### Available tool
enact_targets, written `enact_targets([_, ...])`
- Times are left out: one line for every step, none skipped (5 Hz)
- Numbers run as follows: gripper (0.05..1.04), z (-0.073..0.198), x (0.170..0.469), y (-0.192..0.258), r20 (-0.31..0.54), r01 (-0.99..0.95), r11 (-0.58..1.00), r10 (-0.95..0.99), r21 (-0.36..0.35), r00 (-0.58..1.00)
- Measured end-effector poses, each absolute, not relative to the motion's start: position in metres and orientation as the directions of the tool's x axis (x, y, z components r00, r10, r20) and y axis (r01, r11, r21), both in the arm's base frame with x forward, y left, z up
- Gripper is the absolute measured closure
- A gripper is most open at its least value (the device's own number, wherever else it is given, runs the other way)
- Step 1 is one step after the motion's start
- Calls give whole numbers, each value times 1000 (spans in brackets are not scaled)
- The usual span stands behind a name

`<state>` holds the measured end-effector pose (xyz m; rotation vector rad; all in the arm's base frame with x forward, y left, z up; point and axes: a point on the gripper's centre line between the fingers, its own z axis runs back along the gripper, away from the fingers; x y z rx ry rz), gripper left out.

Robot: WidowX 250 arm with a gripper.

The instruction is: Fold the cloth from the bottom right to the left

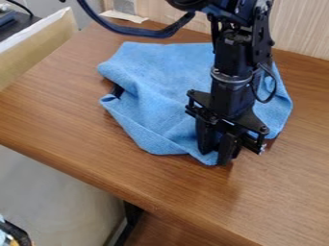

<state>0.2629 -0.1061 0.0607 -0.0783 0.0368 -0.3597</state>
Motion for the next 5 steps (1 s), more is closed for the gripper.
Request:
enact_targets([890, 61, 263, -107, -21, 363, 929, -365, -74, 931])
enact_targets([989, 62, 260, -113, -25, 386, 919, -389, -75, 921])
enact_targets([1020, 64, 254, -129, -21, 446, 891, -449, -83, 893])
enact_targets([1024, 67, 245, -146, -30, 513, 853, -518, -98, 855])
enact_targets([1025, 75, 246, -151, -37, 542, 834, -548, -103, 836])
